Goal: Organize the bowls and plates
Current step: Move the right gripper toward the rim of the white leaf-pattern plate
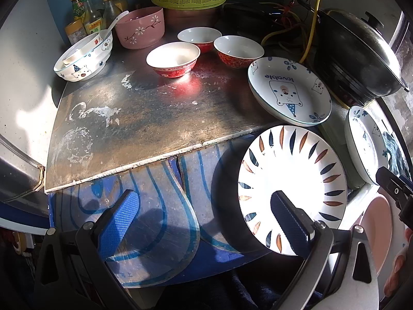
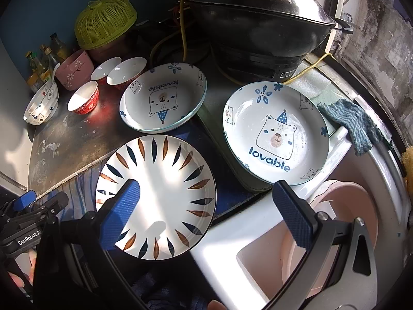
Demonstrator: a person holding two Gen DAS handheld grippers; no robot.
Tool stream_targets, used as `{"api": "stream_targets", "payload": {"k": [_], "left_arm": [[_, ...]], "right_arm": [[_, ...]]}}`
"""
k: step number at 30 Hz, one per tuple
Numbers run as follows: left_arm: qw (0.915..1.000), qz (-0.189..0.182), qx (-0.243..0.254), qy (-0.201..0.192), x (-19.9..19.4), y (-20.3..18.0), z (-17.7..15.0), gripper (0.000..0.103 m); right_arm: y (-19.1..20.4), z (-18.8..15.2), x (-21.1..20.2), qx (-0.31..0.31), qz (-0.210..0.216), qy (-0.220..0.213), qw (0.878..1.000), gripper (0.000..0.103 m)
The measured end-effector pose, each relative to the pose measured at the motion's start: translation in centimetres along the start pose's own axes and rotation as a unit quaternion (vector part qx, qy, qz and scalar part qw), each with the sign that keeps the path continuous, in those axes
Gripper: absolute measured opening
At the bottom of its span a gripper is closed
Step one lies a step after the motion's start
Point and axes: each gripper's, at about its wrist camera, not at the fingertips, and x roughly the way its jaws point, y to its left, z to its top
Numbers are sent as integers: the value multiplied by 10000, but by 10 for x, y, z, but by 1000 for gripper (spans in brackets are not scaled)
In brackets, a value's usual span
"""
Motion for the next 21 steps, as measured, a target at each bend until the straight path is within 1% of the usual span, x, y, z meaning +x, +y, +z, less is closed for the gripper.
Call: {"api": "stream_targets", "payload": {"k": [6,14,16,18,19,21], "left_arm": [[9999,-19,67,-141,-6,0,1,103],[9998,-134,105,-130,-5,1,1,103],[9992,-369,18,-132,-2,5,0,103],[9972,-739,-74,-101,5,11,1,103],[9965,-831,-73,-66,9,11,1,103],[9965,-826,-3,-103,16,12,0,103]], "right_arm": [[0,-3,-3,62,-18,-33,10000,103],[-1,-8,-7,150,3,-45,9999,103],[-5,-10,-7,230,170,-47,9996,103],[-10,-13,-5,360,571,-73,9977,102],[-14,-15,-3,433,796,-73,9959,101],[-21,-20,4,613,1154,-25,9914,100]]}}
